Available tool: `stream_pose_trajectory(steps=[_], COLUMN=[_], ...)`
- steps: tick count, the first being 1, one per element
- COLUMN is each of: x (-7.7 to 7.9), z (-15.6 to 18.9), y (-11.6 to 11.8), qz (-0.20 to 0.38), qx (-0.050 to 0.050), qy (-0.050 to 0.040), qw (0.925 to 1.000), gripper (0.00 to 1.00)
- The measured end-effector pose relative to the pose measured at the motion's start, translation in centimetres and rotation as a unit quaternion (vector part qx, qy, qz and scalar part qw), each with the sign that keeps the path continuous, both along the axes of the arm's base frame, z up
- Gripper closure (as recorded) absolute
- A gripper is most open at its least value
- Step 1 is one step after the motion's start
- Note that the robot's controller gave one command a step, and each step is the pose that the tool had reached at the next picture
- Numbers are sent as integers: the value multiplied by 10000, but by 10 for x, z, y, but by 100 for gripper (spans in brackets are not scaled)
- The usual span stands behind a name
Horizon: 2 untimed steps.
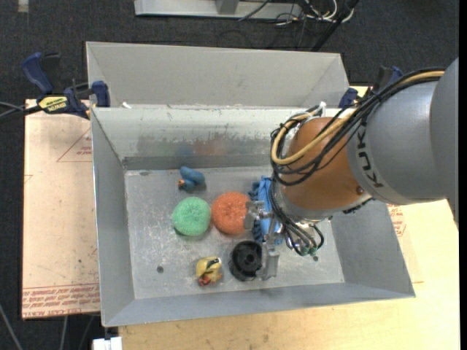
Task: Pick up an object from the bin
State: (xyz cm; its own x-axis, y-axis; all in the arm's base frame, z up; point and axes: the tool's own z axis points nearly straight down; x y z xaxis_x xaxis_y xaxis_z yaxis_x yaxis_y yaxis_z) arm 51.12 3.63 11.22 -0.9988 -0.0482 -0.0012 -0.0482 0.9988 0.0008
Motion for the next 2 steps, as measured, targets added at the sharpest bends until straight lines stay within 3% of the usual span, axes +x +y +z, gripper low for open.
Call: stream_pose_trajectory(steps=[1, 2], x=[-10, -10], z=[-38, -38], y=[18, 19], qz=[793, 795], qx=[4, 3], qy=[-2, -2], qw=[9969, 9968], gripper=[100, 100])
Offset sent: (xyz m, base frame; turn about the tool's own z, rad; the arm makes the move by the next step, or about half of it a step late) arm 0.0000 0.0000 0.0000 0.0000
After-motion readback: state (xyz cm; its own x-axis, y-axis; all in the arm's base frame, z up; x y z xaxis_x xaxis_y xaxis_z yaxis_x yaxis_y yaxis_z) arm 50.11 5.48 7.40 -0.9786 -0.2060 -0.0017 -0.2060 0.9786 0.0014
